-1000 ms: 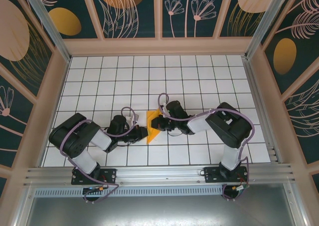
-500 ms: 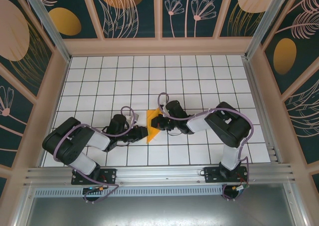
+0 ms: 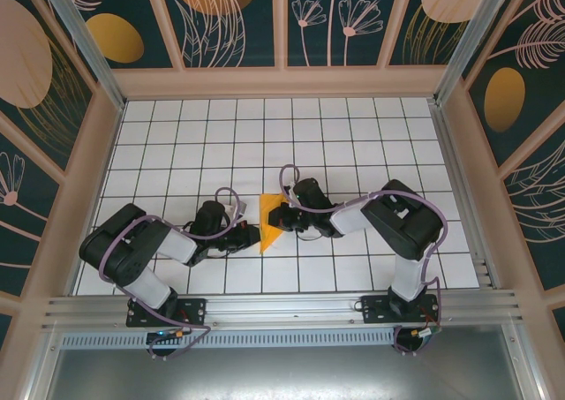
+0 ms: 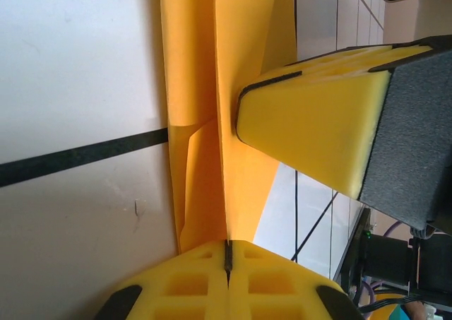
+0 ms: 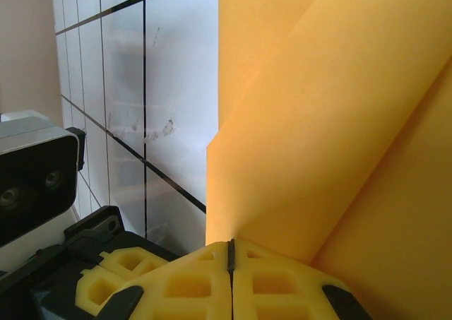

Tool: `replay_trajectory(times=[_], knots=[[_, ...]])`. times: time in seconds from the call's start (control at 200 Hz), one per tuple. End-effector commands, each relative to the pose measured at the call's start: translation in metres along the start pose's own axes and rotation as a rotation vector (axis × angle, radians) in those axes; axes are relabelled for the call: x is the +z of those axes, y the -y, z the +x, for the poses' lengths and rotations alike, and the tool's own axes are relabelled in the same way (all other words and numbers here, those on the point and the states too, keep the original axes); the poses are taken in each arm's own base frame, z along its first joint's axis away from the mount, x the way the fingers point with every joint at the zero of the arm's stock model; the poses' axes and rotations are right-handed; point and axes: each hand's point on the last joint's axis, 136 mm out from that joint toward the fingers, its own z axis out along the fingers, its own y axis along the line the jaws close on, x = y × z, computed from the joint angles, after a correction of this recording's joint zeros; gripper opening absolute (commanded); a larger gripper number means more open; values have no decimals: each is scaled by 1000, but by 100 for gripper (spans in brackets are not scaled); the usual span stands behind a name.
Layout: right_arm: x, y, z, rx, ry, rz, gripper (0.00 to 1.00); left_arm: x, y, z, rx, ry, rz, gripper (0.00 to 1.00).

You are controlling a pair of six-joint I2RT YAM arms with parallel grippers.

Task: Fold a paper plane with a square sheet of paper (pick it up from the middle)
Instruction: Fourth fold the wing at the center of the table.

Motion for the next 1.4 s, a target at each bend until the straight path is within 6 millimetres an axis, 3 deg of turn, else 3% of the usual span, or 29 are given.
replay_trajectory(times=[0.0, 0.345, 0.65, 0.911, 1.036, 1.131, 1.396], knots=[[2, 4, -4, 16, 13, 17, 9, 3, -24, 0, -24, 8, -99, 1], [2, -20, 0, -43, -23, -72, 12, 3, -17, 2, -61, 10, -45, 0], [5, -19, 1, -54, -33, -64, 13, 3, 9, -3, -88, 16, 89, 0], [9, -7, -4, -24, -24, -38, 12, 0, -6, -7, -64, 51, -18, 0], [9, -9, -7, -28, -19, -45, 12, -4, -13, -9, -29, 59, -82, 8], [10, -10, -7, -28, -19, -48, 12, -5, -11, -9, -14, 55, -79, 24], [10, -9, -7, -21, -20, -47, 12, -7, -4, -10, 26, 59, -72, 35]])
